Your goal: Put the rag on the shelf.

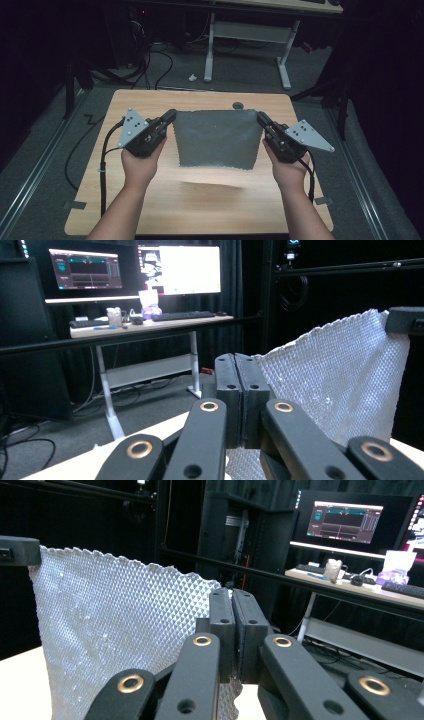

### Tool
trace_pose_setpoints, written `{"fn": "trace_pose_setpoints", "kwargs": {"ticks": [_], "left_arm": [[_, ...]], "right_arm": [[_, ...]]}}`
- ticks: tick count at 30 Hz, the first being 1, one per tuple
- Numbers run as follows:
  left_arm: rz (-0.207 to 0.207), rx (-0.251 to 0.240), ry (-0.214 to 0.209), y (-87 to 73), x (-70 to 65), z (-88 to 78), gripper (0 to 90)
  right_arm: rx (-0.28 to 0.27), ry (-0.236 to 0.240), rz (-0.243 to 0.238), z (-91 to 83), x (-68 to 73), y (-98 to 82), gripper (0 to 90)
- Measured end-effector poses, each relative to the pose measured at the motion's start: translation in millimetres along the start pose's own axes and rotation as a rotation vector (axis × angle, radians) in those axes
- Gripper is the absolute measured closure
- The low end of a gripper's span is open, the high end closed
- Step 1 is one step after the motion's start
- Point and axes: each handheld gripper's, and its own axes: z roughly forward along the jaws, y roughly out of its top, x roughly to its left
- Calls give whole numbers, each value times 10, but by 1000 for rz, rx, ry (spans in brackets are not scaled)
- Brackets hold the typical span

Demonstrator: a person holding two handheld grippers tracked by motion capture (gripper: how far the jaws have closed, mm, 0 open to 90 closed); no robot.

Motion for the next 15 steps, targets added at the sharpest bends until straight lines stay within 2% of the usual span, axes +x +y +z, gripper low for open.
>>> {"fn": "trace_pose_setpoints", "kwargs": {"ticks": [8, 13, 15], "left_arm": [[13, 5, 4, 73, 47, 54, 896], [43, 12, 19, 143, 86, 120, 896], [40, 10, 19, 186, 109, 154, 896]], "right_arm": [[13, -7, -8, 61, -26, 44, 890], [17, -9, -4, 112, -59, 95, 891], [18, -10, -4, 130, -70, 108, 891]]}}
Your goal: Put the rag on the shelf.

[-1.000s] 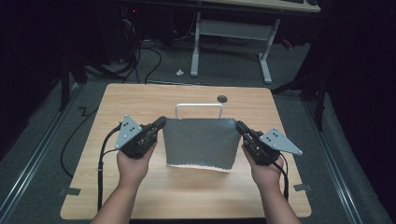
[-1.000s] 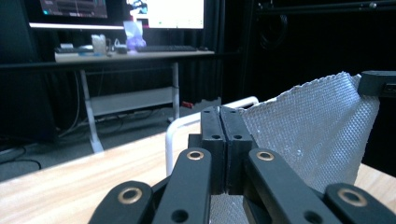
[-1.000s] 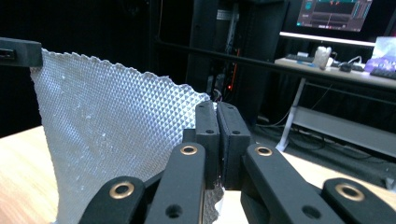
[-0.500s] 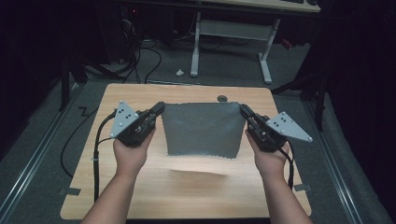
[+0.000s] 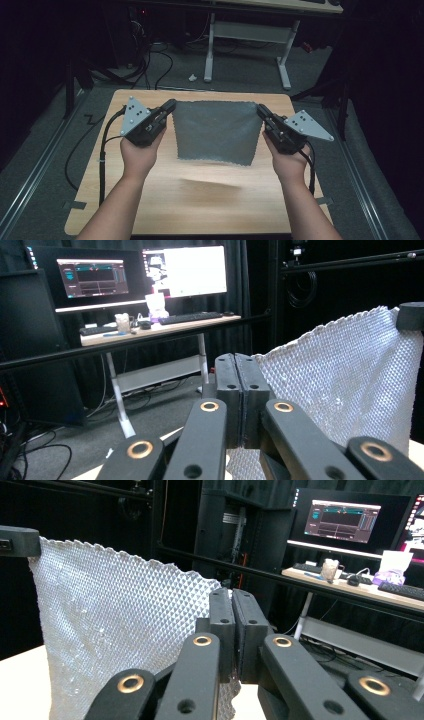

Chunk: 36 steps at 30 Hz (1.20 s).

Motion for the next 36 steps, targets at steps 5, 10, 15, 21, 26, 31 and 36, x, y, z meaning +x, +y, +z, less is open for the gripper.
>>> {"fn": "trace_pose_setpoints", "kwargs": {"ticks": [5, 10, 15, 21, 26, 31, 36], "left_arm": [[22, 9, 13, 120, 77, 104, 896], [38, 20, 38, 216, 157, 217, 896], [39, 25, 60, 264, 253, 324, 896], [34, 51, 86, 254, 400, 560, 896], [37, 111, 111, 193, 511, 813, 896], [38, 182, 113, 58, 616, 1028, 895], [-19, 247, 93, -218, 705, 1138, 895]], "right_arm": [[12, -3, 5, 97, -68, 92, 892], [14, -13, -17, 203, -111, 194, 892], [25, -17, -21, 365, -167, 249, 894], [34, -43, -18, 621, -262, 280, 893], [61, -65, -15, 870, -370, 220, 894], [129, -68, -12, 1124, -500, 96, 893], [202, -49, -9, 1282, -547, -124, 893]]}}
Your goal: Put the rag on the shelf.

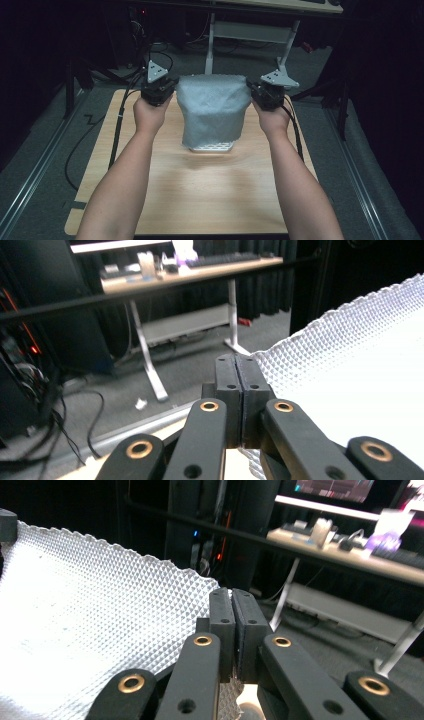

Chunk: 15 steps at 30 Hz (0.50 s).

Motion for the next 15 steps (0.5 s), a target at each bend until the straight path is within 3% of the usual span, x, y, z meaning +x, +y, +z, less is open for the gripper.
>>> {"fn": "trace_pose_setpoints", "kwargs": {"ticks": [8, 11, 15], "left_arm": [[-32, 77, -38, -339, -22, 153, 895], [-45, 131, -64, -471, -30, 207, 895], [-53, 150, -92, -654, -54, 221, 895]], "right_arm": [[93, 14, 9, 148, -22, -288, 893], [121, 22, 27, 190, -24, -458, 892], [152, 44, 40, 208, -33, -584, 891]]}}
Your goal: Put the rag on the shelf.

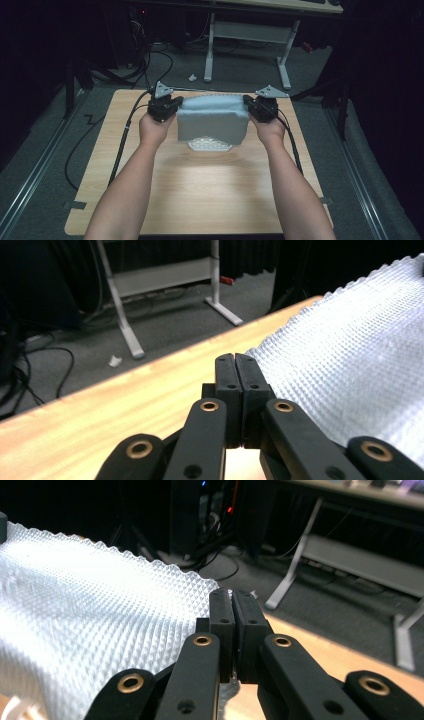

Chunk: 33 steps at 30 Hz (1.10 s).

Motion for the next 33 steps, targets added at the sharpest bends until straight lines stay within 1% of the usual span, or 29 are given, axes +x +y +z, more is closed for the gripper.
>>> {"fn": "trace_pose_setpoints", "kwargs": {"ticks": [3, 6, 7, 8, 9, 10, 11, 12, 13, 17, 22, 26, 27, 28, 33], "left_arm": [[-26, 5, -16, -118, -5, -7, 895], [-28, 16, -23, -219, -34, -18, 895], [-32, 14, -27, -251, -43, -22, 895], [-33, 17, -30, -281, -49, -20, 895], [-42, 32, -41, -334, -63, -7, 895], [-42, 32, -41, -334, -63, -7, 895], [-37, 43, -42, -354, -73, 1, 895], [-40, 40, -49, -390, -91, 13, 895], [-40, 40, -49, -390, -91, 13, 895], [-51, 52, -54, -464, -88, 35, 895], [-64, 63, -57, -545, -77, 47, 895], [-75, 75, -61, -610, -76, 59, 894], [-75, 75, -61, -610, -76, 59, 893], [-78, 76, -63, -620, -74, 60, 893], [-78, 91, -63, -637, -73, 60, 891]], "right_arm": [[-2, 26, 23, 12, 2, -121, 890], [-9, 48, 39, 11, 21, -239, 889], [-9, 48, 39, 11, 21, -239, 889], [-3, 54, 46, 7, 25, -286, 889], [-8, 60, 50, 6, 28, -310, 889], [-8, 60, 50, 6, 28, -310, 889], [-5, 61, 57, 3, 37, -357, 889], [-5, 64, 61, 5, 39, -381, 889], [1, 67, 68, 8, 41, -402, 889], [23, 83, 72, 40, 36, -465, 887], [33, 84, 70, 65, 52, -500, 887], [42, 86, 73, 103, 79, -571, 886], [42, 86, 73, 103, 79, -571, 886], [41, 86, 86, 107, 84, -614, 885], [58, 90, 94, 128, 91, -687, 882]]}}
